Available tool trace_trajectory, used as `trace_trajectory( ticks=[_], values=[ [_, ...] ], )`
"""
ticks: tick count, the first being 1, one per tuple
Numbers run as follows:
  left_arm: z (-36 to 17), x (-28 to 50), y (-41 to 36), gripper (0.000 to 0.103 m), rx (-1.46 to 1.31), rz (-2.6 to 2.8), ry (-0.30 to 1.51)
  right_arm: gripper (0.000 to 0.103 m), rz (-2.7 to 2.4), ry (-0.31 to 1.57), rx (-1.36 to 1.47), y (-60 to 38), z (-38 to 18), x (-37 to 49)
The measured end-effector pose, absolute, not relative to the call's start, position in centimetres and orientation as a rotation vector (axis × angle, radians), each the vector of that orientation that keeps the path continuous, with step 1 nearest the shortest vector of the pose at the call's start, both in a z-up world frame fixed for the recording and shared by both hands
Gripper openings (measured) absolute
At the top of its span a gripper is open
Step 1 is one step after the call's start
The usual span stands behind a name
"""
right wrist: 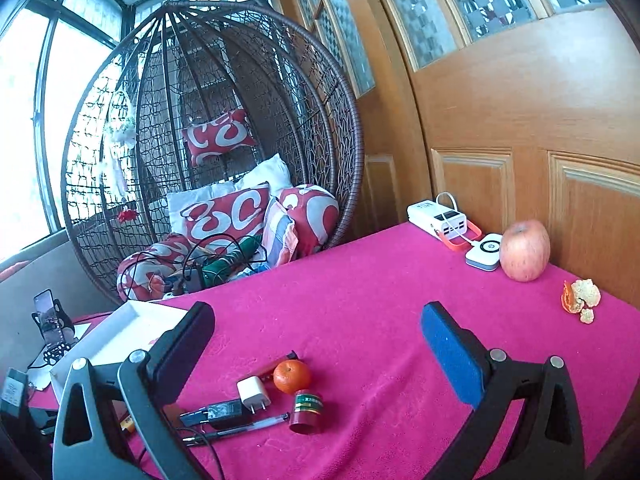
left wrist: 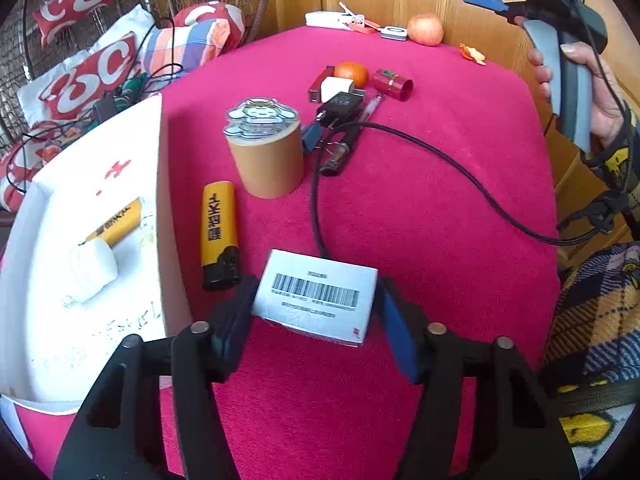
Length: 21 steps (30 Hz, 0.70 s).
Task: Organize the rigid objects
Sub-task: 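Close the left gripper on the red-white medicine box and lift it, then lower the medicine box into the white tray and open the left gripper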
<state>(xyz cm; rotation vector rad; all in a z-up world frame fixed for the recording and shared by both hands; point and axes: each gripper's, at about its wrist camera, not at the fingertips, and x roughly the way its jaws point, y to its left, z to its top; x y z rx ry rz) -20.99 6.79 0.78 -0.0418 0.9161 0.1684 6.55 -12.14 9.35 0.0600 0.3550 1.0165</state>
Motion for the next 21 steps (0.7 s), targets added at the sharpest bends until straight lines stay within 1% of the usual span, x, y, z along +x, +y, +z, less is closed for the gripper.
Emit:
trace_trajectory(
  ticks=[4,9,13,18,21],
  values=[
    [2.0,-22.1,6.8,0.055,-0.092,0.153,0.855,0.103,1.083,0.412,0.087,-12.1,9.1,6.7],
    [4.6,-24.4,7.6,0.055,-0.140,0.227,0.745,0.101,1.113,0.421,0.085,-11.7,8.9,6.3],
    [6.2,-26.3,11.7,0.055,-0.215,0.410,0.662,0.101,1.120,0.425,0.084,-11.5,8.9,6.1],
    [6.1,-28.5,18.1,0.055,-0.367,0.690,0.600,0.101,1.117,0.433,0.102,-11.8,8.8,6.1],
    [5.4,-29.5,21.0,0.055,-0.463,0.807,0.602,0.101,1.113,0.442,0.126,-12.1,8.9,6.4]
  ],
)
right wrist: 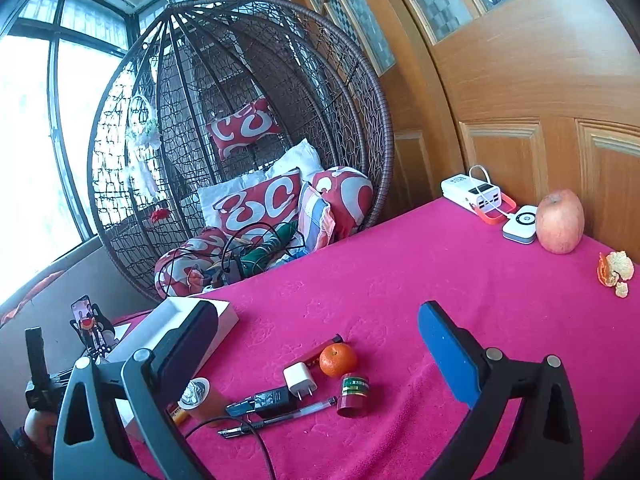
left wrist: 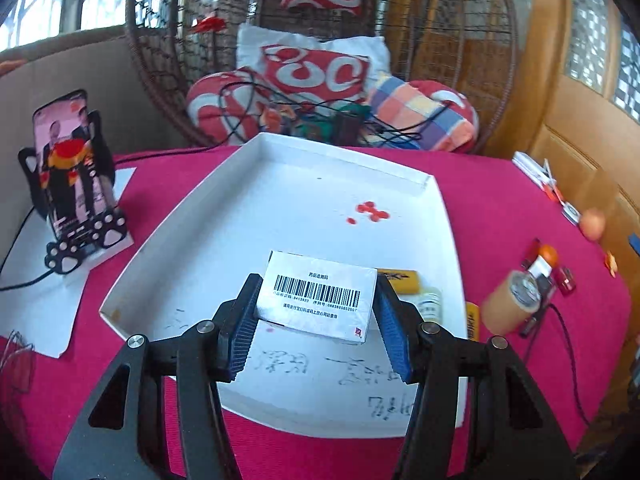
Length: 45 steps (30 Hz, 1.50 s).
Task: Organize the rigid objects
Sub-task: 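Lower the medicine box into the white tray and open the left gripper, then close the left gripper on the black charger while the right gripper grasps the red-green jar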
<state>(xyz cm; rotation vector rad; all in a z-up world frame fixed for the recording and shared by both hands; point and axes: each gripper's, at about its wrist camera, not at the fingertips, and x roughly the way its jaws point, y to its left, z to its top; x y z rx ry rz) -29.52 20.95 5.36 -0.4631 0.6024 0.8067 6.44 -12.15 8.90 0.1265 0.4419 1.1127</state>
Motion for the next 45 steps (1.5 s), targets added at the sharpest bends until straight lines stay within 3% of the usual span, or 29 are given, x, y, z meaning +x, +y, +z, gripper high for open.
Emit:
trace_trajectory(
  ticks=[2,3,4,6,7,14,24,32,36,45],
  values=[
    [5.0,-30.1,22.0,0.058,-0.526,0.844,0.591,0.102,1.112,0.452,0.147,-12.3,9.0,6.6],
    [4.9,-30.4,22.3,0.065,-0.550,0.852,0.585,0.103,1.113,0.458,0.156,-12.4,9.0,6.7],
    [4.9,-30.6,22.3,0.081,-0.555,0.866,0.582,0.103,1.114,0.457,0.167,-12.4,8.9,6.7],
    [5.2,-30.8,21.8,0.100,-0.528,0.891,0.558,0.103,1.116,0.427,0.186,-12.7,8.8,6.6],
    [5.5,-30.8,21.6,0.103,-0.515,0.894,0.541,0.103,1.111,0.411,0.187,-12.8,8.9,6.5],
    [7.7,-28.6,18.8,0.103,-0.457,0.740,0.493,0.103,1.072,0.379,0.078,-12.1,8.8,5.9],
    [5.2,-17.1,12.3,0.103,-0.313,0.439,0.735,0.103,1.029,0.471,0.064,-12.4,6.9,7.8],
    [4.3,-14.1,12.1,0.103,-0.282,0.449,0.765,0.103,1.008,0.516,0.080,-13.8,6.1,8.9],
    [4.5,-13.3,11.9,0.085,-0.246,0.430,0.774,0.103,1.012,0.565,0.111,-14.0,5.4,9.6],
    [3.4,-11.6,11.2,0.082,-0.236,0.425,0.827,0.103,1.043,0.581,0.110,-13.5,5.1,9.3]
  ],
)
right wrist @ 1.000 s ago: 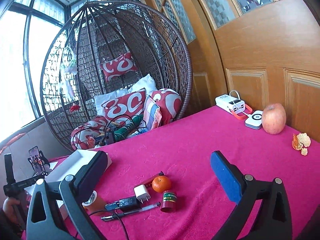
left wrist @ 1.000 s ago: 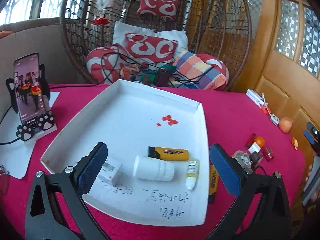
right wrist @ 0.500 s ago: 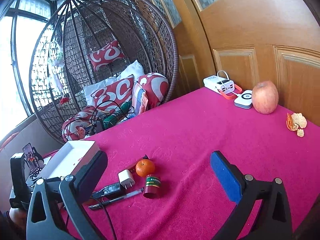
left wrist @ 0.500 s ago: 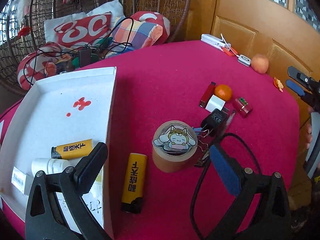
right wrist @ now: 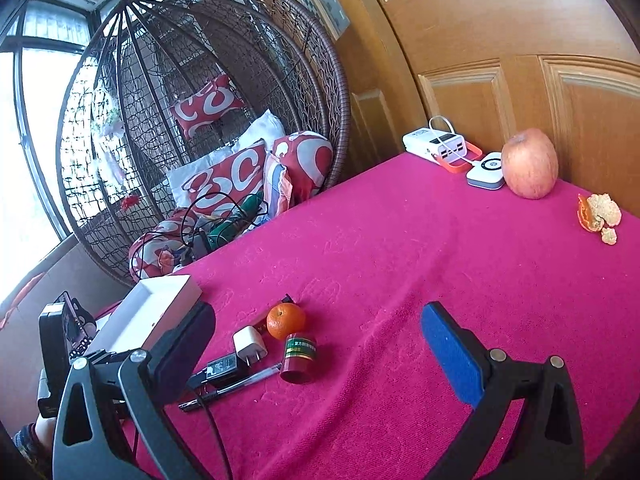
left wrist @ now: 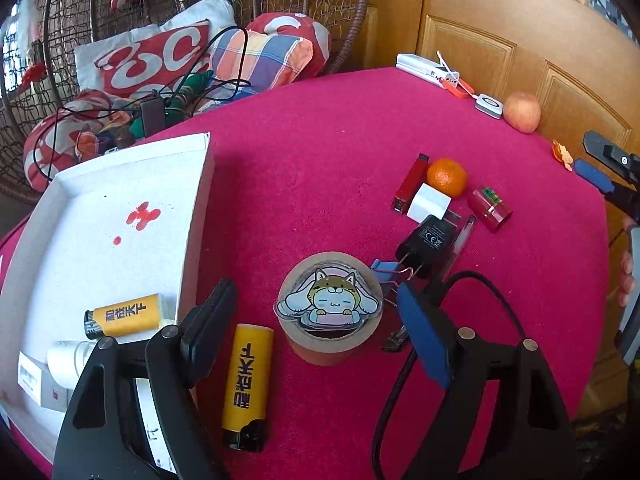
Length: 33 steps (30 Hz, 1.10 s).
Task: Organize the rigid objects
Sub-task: 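Close the left gripper on the black charger while the right gripper grasps the red-green jar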
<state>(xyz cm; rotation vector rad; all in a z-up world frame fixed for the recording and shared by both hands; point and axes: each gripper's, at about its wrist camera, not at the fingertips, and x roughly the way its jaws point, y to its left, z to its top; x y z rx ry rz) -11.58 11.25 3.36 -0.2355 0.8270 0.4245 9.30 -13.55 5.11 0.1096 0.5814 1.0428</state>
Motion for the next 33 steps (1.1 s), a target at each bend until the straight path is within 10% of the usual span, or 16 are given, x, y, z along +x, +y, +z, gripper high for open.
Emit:
trace_trajectory(
  ticks=[9,16,33],
  values=[
    [1.0,-10.5,10.7,0.082,-0.192,0.445,0.903,0.103,1.051,0.619,0.114,-13.2,4.4,9.3],
    [2.9,-11.3,10.3,0.057,-0.109,0.394,0.921,0.103,1.048,0.628,0.128,-13.4,4.3,9.5],
    [7.6,-5.3,13.1,0.057,-0.141,0.312,0.838,0.103,1.041,0.617,0.164,-15.0,4.4,10.0]
  ],
)
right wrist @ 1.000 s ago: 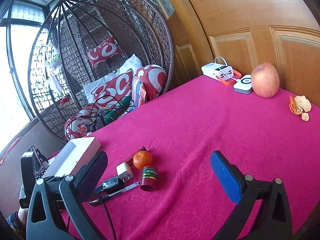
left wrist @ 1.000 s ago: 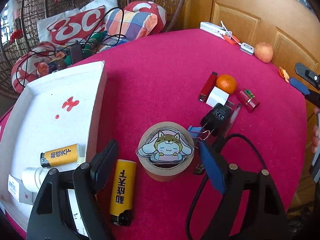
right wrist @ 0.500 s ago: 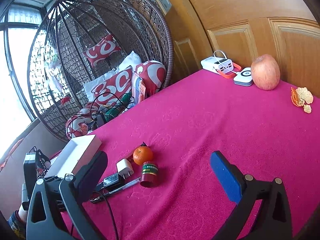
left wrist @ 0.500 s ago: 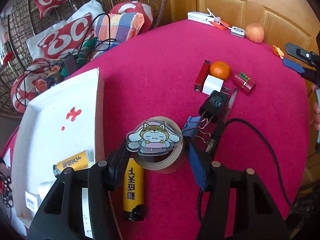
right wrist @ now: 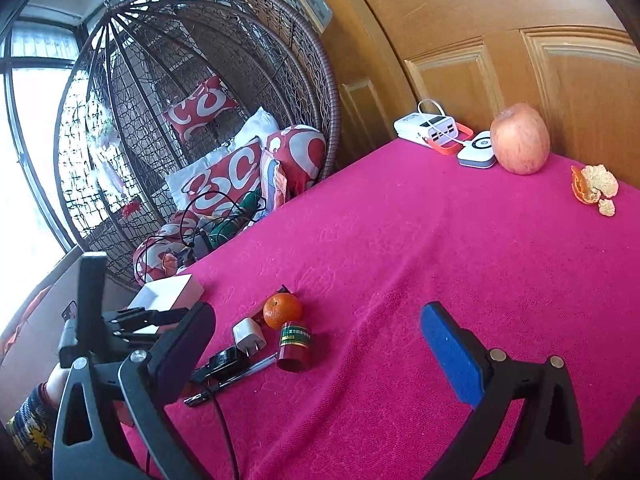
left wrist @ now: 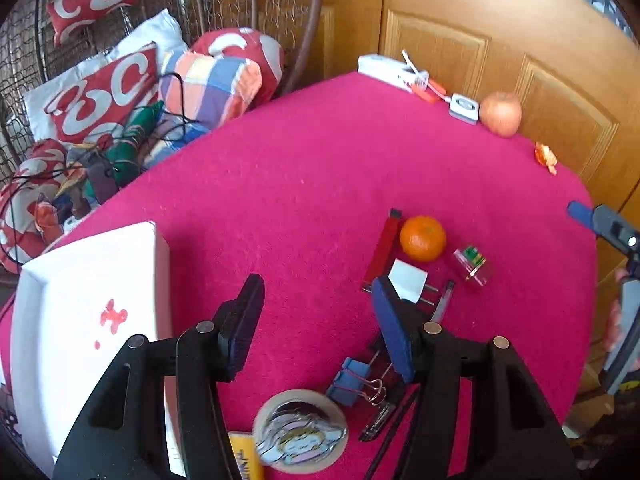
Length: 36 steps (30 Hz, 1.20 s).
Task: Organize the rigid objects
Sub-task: 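Close the left gripper on the black charger while the right gripper grasps the red-green jar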
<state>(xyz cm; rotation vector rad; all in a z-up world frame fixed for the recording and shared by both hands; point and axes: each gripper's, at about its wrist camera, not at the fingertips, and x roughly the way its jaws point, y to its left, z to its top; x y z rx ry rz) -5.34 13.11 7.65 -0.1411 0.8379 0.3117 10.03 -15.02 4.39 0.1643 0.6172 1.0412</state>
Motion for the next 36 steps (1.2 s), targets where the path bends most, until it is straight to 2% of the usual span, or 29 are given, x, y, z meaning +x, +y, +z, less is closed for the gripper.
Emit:
trace_trajectory(
  ticks=[7,15,16,18,22,25,26,27,30,36],
  values=[
    [8.9,-8.7,15.7,0.058,-0.172,0.398,0.840,0.103,1.030,0.634,0.179,-14.2,3.4,10.7],
    [5.0,0.3,13.1,0.058,-0.106,0.302,1.024,0.102,1.088,0.608,-0.033,-9.7,3.9,11.1],
    [4.7,0.9,12.7,0.058,-0.089,0.296,1.041,0.099,1.104,0.626,-0.069,-8.9,3.8,11.2],
    [4.9,0.8,11.7,0.058,-0.068,0.251,1.034,0.082,1.151,0.665,-0.140,-7.8,3.4,11.0],
    [4.8,-0.2,9.8,0.058,-0.001,0.197,1.058,0.076,1.184,0.698,-0.280,-6.5,1.3,9.5],
    [3.5,0.0,8.6,0.058,0.113,0.209,1.118,0.053,1.159,0.741,-0.377,-4.8,-0.3,8.9],
    [3.4,0.0,8.4,0.058,0.133,0.211,1.112,0.041,1.161,0.770,-0.384,-4.5,-0.6,9.0],
    [3.5,0.1,8.3,0.058,0.132,0.205,1.116,0.033,1.156,0.774,-0.373,-4.5,-0.6,9.2],
    [3.6,-0.2,7.4,0.058,0.149,0.140,1.138,0.029,1.148,0.789,-0.330,-5.2,-0.6,9.8],
    [1.6,0.4,6.8,0.058,0.194,0.133,1.202,0.029,1.147,0.814,-0.261,-6.1,-0.5,10.4]
  ],
)
